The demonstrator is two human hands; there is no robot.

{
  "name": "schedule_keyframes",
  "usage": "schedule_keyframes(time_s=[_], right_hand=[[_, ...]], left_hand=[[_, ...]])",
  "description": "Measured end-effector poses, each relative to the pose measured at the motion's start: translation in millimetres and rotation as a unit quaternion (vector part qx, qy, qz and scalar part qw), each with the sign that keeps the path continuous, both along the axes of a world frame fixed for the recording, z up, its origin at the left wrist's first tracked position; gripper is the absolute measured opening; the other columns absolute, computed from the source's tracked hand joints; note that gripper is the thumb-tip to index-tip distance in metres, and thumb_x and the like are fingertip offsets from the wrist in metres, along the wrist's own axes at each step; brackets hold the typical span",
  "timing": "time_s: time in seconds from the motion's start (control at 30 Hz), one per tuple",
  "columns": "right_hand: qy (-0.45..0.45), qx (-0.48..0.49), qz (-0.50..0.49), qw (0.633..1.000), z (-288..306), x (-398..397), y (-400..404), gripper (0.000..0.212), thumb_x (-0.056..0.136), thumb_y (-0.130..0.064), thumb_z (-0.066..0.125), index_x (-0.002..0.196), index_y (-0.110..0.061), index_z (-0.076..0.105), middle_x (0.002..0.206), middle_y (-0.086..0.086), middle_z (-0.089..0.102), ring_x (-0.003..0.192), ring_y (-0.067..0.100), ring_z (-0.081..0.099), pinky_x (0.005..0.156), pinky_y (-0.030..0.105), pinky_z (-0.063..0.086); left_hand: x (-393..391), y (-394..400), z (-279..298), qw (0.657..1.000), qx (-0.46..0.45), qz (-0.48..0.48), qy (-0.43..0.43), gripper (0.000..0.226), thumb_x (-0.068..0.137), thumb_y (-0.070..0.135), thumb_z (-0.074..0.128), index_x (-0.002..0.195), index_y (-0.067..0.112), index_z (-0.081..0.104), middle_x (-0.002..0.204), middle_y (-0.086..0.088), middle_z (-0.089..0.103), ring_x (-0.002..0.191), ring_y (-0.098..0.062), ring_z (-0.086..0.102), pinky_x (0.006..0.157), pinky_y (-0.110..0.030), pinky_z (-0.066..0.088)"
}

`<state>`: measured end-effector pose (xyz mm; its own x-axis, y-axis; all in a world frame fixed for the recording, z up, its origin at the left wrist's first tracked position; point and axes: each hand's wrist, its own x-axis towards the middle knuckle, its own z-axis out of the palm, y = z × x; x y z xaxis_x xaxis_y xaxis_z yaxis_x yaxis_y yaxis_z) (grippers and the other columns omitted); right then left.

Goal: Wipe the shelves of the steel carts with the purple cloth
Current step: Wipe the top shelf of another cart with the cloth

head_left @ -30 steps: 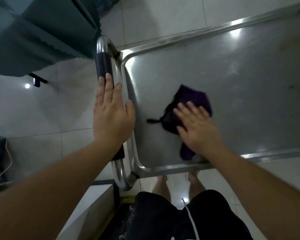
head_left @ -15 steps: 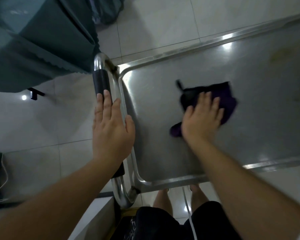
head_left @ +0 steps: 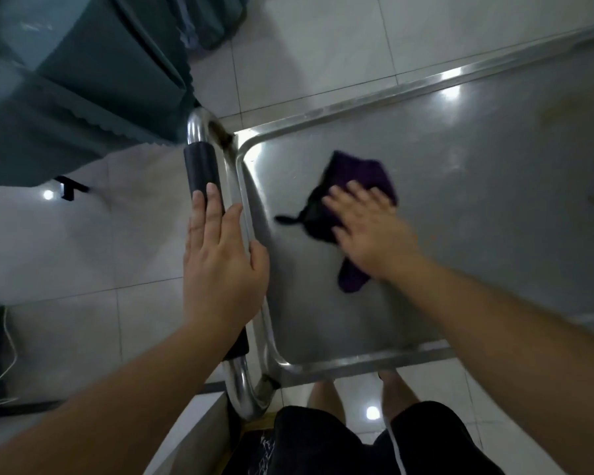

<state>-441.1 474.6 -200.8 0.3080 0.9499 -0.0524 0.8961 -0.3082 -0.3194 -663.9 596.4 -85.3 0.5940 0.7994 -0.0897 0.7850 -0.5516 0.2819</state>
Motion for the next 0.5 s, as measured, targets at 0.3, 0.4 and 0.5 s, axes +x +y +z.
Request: schedule_keyframes(time_s=[0.3, 0.4, 0.5], right_hand=[[0.023, -0.094, -0.522, 0.847, 3, 139, -19, 0.069, 0.102, -0.045, 0.021, 0.166, -0.021, 0.019, 0.174, -0.002, 0.014, 0.161, 0.029, 0.007, 0.129, 0.052, 0.004], [0.049, -0.083, -0.5, 0.86, 10, 86, 30, 0.069, 0.103, -0.045, 0.023, 0.167, -0.02, 0.018, 0.174, -0.001, 0.013, 0.16, 0.03, 0.007, 0.127, 0.052, 0.002], [0.044, -0.093, -0.352, 0.93, 15, -2, 72, 0.066, 0.106, -0.043, 0.03, 0.166, -0.02, 0.017, 0.174, -0.001, 0.014, 0.16, 0.029, 0.008, 0.127, 0.051, 0.002]], left_hand=[[6, 1, 3, 1.0, 0.001, 0.003, 0.025, 0.066, 0.107, 0.036, 0.037, 0.168, 0.015, 0.021, 0.178, -0.002, -0.002, 0.161, -0.01, -0.017, 0.129, -0.037, -0.004], [8, 1, 4, 1.0, -0.004, 0.011, 0.029, 0.065, 0.11, 0.039, 0.028, 0.169, 0.014, 0.017, 0.178, -0.001, -0.004, 0.16, -0.008, -0.019, 0.129, -0.034, -0.006], [10, 0, 6, 0.999, -0.011, 0.014, 0.029, 0.065, 0.111, 0.041, 0.021, 0.169, 0.013, 0.015, 0.178, -0.001, -0.006, 0.16, -0.008, -0.02, 0.129, -0.032, -0.009]])
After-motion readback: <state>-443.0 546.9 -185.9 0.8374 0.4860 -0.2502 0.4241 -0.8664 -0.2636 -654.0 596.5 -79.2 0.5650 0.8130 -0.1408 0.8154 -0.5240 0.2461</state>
